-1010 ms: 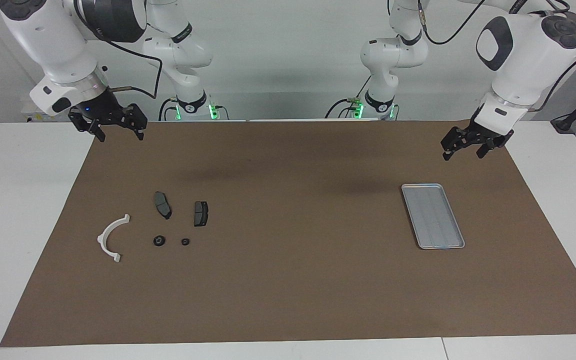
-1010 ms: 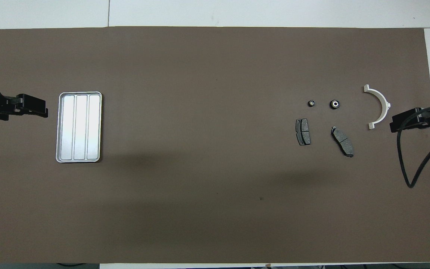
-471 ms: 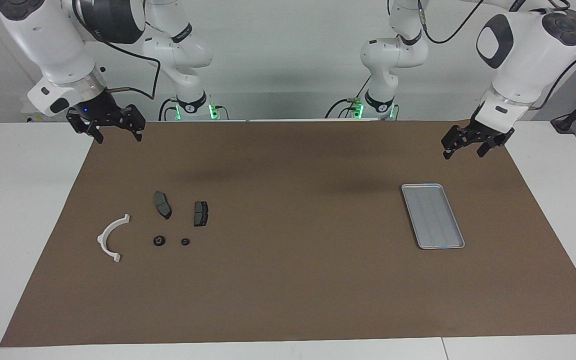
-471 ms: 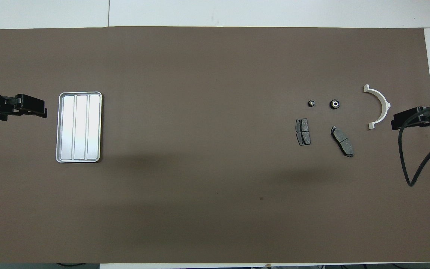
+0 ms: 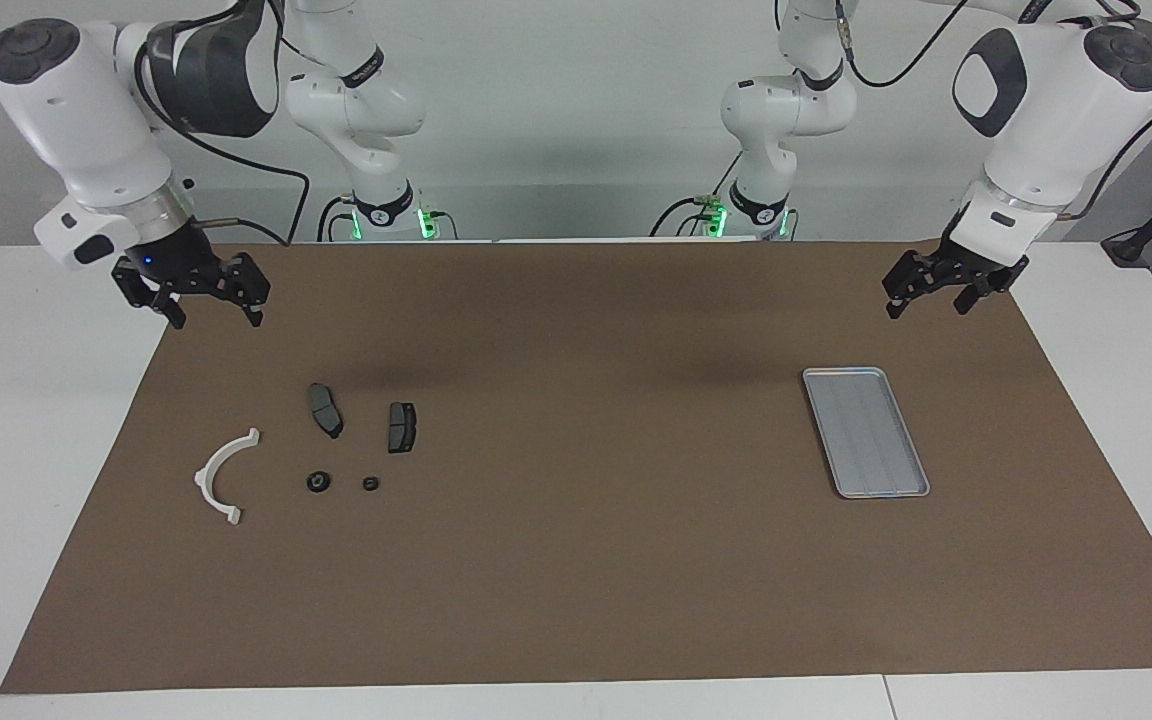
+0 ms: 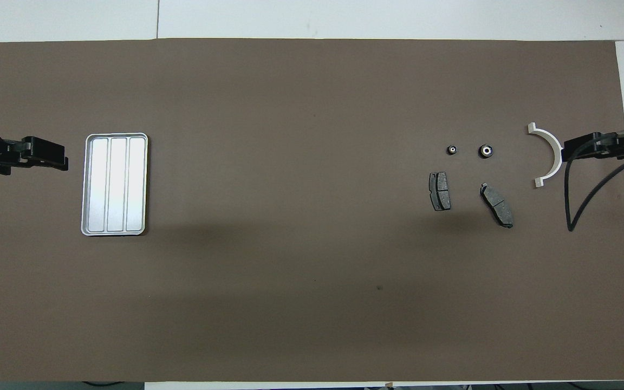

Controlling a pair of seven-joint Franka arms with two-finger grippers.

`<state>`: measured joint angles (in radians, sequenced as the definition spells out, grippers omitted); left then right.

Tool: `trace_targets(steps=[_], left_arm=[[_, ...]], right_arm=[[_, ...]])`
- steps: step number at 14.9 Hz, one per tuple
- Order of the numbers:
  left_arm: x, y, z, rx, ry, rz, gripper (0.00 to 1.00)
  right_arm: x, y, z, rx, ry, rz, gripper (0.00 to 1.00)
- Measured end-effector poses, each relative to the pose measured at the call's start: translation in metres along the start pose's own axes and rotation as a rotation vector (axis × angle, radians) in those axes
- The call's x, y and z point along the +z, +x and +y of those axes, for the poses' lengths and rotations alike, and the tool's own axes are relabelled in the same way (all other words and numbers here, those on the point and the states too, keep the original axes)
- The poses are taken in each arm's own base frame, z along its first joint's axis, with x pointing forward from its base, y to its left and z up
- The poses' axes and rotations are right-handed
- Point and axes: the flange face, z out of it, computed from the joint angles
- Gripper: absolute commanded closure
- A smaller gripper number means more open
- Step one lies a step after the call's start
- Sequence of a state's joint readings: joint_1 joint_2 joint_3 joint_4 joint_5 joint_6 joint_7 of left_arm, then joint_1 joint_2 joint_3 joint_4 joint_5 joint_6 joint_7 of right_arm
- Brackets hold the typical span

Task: Pick bearing gear from pile to tray
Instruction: 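Reach the right gripper over the small dark bearings in the pile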

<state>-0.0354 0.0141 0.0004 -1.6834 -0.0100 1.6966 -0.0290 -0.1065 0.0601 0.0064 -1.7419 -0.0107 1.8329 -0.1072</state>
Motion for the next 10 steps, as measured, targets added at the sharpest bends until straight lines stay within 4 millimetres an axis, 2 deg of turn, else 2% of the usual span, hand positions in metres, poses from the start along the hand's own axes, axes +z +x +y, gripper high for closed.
trace_targets(steps=[5, 10], left_arm=[[0.0, 0.0, 0.0, 0.0, 0.0, -0.001, 0.0], [0.0, 0.0, 0.0, 0.0, 0.0, -0.002, 0.0]], right_arm=[[0.095, 0.04, -0.001, -0.01, 0.004, -0.017, 0.02], [0.139, 0.056, -0.012, -0.028, 0.007, -0.003, 0.03]])
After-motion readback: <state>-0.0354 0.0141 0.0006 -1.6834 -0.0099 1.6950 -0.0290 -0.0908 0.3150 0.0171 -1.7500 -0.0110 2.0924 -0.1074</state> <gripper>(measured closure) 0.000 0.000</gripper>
